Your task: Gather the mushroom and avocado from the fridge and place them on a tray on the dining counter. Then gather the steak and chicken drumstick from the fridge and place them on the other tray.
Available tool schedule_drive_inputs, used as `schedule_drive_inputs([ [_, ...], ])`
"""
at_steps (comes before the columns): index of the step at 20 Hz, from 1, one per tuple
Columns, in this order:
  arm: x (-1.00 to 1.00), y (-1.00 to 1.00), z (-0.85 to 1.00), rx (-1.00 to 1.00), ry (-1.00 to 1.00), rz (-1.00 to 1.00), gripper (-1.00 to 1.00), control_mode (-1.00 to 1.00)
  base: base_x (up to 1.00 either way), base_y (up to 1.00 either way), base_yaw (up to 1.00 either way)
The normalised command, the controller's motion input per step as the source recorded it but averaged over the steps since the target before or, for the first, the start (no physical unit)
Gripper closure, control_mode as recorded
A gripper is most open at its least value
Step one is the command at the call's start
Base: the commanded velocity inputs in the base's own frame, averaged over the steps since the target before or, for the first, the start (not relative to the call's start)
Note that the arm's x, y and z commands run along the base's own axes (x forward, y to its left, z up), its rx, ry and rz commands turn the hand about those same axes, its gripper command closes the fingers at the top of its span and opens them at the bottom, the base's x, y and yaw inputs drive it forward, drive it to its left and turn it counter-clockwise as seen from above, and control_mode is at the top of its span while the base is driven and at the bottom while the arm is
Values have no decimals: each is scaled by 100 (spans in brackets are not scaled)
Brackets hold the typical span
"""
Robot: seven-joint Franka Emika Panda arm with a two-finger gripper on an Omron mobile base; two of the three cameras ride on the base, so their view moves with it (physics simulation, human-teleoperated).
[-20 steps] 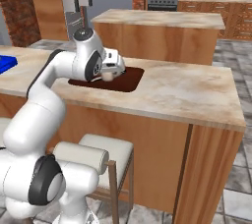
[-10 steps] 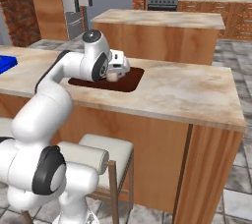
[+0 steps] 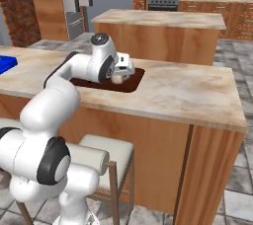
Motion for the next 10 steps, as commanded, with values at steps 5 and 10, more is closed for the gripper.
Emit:
schedule_drive_inputs([
  [5,28,-3,-20,0,4,1,100,-100,0,0,0],
  [10,27,0,-18,0,6,0,100,-100,0,0,0],
])
